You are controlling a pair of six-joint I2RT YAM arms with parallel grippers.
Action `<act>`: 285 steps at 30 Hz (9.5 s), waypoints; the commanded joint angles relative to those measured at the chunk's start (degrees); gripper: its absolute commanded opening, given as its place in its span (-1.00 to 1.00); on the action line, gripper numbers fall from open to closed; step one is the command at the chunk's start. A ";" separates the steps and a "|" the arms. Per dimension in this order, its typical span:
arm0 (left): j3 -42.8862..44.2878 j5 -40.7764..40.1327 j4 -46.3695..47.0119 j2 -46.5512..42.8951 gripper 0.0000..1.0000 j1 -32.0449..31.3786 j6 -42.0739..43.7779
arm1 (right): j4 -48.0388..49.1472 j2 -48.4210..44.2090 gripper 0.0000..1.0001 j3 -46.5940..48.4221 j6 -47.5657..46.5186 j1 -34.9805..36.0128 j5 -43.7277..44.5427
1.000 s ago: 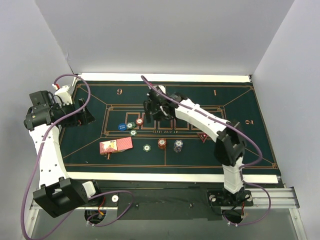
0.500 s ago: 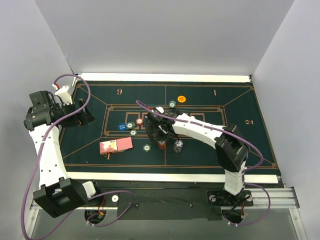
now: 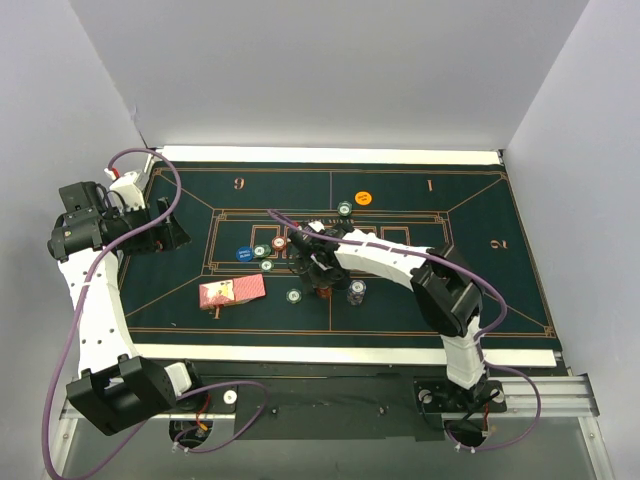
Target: Distribute texas hold em gaming equipment
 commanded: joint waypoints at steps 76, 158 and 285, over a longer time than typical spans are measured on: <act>1.44 0.18 1.47 2.42 0.94 0.35 1.11 | -7.86 25.13 -0.35 37.30 4.41 -29.45 4.41; -0.58 -0.43 -0.55 -2.42 0.94 0.35 1.37 | 1.37 -1.50 -0.21 -1.03 4.50 -0.18 1.85; 0.04 0.71 -0.72 -1.53 0.94 1.32 2.16 | 1.37 -16.09 0.06 -18.16 15.84 -4.31 7.75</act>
